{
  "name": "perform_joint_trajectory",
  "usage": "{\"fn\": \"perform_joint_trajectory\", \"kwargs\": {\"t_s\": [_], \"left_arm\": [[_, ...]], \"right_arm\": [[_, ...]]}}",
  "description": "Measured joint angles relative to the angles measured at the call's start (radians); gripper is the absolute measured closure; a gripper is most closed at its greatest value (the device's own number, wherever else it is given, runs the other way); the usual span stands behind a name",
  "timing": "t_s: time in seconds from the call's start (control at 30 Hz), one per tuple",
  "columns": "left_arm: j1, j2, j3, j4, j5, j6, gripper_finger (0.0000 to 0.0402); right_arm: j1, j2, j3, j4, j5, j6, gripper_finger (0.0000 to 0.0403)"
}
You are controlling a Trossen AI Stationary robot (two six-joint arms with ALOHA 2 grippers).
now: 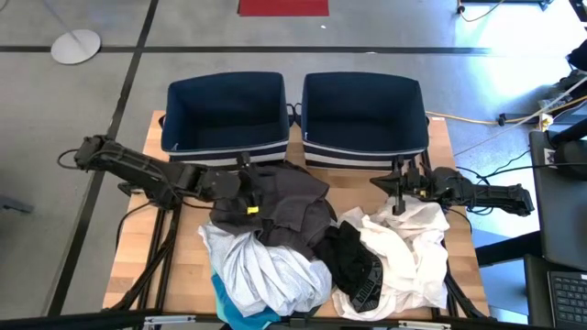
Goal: Sort clothes
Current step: Put the black shorts into the left blue bin
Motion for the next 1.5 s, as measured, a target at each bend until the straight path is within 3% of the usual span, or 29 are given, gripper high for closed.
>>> {"fn": "perform_joint_trajectory", "kwargs": {"t_s": [0.2,0.57,0.77,0.93,1.1,1.3,1.5], "left_arm": [[0.004,0.123,0.126,-0.195,0.156,-0.169,0.0145],[0.006,0.286,0.141,-0.280,0.183,-0.268,0.0150],[0.021,0.345,0.141,-0.385,0.170,-0.307,0.0150],[0.048,0.392,0.139,-0.504,0.055,-0.349,0.0150],[0.075,0.451,0.123,-0.474,0.031,-0.317,0.0153],[0.103,0.538,0.091,-0.351,0.228,-0.246,0.0202],[0.113,0.583,0.091,-0.309,0.353,-0.177,0.0316]], "right_arm": [[0.000,0.000,0.000,0.018,-0.014,0.002,0.0391],[0.000,0.000,0.001,0.019,-0.048,0.029,0.0391],[0.000,0.000,0.002,0.018,-0.049,0.029,0.0391],[0.000,0.000,0.002,0.017,-0.049,0.029,0.0391],[0.000,0.000,0.002,0.013,-0.049,0.027,0.0391],[0.000,0.000,0.002,-0.012,-0.041,0.026,0.0391],[0.000,0.000,0.002,-0.014,-0.032,0.026,0.0391]]}}
